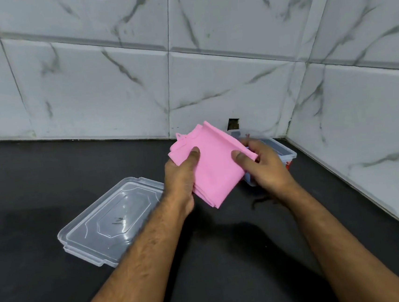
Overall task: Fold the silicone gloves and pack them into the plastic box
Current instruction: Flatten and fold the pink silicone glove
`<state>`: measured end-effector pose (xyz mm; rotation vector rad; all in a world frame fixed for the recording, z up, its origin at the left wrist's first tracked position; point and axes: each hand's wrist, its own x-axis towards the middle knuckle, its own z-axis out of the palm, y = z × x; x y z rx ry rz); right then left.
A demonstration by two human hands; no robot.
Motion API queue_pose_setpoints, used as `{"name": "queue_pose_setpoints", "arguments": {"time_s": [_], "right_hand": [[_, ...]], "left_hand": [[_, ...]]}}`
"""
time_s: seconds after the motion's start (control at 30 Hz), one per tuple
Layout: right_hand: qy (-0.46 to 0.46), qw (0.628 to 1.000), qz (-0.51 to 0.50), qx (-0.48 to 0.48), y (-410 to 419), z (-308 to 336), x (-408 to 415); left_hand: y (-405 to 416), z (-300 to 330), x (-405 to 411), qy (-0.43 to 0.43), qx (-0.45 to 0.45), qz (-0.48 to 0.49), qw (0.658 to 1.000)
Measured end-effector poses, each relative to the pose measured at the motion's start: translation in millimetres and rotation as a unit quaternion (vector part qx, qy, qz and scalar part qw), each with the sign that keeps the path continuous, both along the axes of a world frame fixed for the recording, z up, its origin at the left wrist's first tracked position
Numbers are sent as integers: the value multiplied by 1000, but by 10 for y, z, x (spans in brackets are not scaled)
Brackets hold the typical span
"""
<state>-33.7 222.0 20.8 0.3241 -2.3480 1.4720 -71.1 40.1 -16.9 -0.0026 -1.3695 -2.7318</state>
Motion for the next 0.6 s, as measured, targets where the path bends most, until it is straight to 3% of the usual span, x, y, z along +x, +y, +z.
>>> {"name": "queue_pose_setpoints", "arguments": {"time_s": [0.13, 0.3, 0.4, 0.6], "right_hand": [[48, 991, 43, 115, 37, 277, -232], [136, 969, -29, 204, 54, 206, -304], [132, 967, -54, 209, 137, 134, -266], [103, 967, -71, 223, 245, 72, -339]], "left_hand": [[-37, -63, -8, 20, 0, 23, 1000], [-70, -79, -190, 87, -70, 70, 991], [58, -219, -238, 106, -125, 86, 983], [360, -299, -399, 96, -115, 90, 985]]}}
